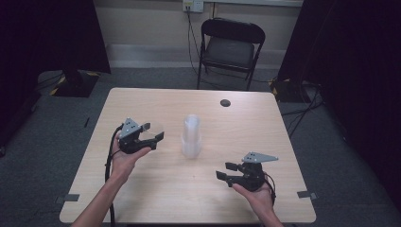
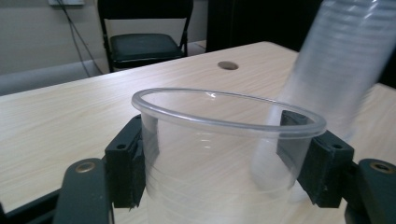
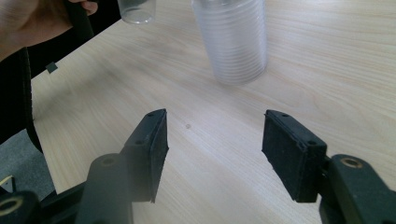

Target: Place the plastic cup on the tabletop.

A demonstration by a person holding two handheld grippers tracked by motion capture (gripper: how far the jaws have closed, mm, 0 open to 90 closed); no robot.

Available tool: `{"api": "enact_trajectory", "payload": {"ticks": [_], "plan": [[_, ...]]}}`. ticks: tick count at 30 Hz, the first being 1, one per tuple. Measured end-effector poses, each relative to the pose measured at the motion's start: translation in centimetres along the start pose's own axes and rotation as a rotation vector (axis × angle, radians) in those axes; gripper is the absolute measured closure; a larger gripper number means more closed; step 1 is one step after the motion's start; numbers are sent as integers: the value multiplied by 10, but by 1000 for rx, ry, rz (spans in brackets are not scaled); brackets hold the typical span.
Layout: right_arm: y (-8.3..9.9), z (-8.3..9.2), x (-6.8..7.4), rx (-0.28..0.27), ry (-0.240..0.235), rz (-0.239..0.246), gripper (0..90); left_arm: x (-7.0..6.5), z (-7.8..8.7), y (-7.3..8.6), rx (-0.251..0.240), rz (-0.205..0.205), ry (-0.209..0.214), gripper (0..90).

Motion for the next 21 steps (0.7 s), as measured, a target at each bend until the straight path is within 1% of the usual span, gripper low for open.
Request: {"api": "enact_trajectory", "payload": {"ticks": [2,3,6,8,9,13,14,15,17,20,21], "plan": [[0,0,0,-1,0,1,406,3,-3,2,6,3,-6,291],[0,-1,0,-2,0,1,406,5,-6,3,6,-3,-13,290],[0,-1,-1,-1,1,-2,406,9,-11,5,-3,5,-13,286],[1,-1,-1,0,1,-1,406,12,-14,7,3,-6,-16,283],[1,-1,-1,1,1,-2,406,15,-17,9,9,-6,-25,282],[2,-1,-2,3,4,-4,407,22,-22,13,5,19,-39,277],[2,0,-2,2,4,-5,408,24,-24,14,5,15,-40,277],[2,0,-3,1,5,-3,410,25,-24,14,7,15,-45,276],[2,0,-3,1,6,-4,409,26,-27,15,2,26,-48,273],[3,0,-4,3,7,-5,410,27,-30,18,17,17,-48,269],[3,0,-4,3,6,-7,410,26,-33,19,24,14,-42,266]]}}
Point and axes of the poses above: each handheld gripper's, and its own axes: z roughly backward along the jaws, y roughly out of its underside, x roughly to its left, the point moved 5 cm from there along -z, roughly forward along the jaws, and after that the axes turned 6 degrees about z, right-handed, at the moved point
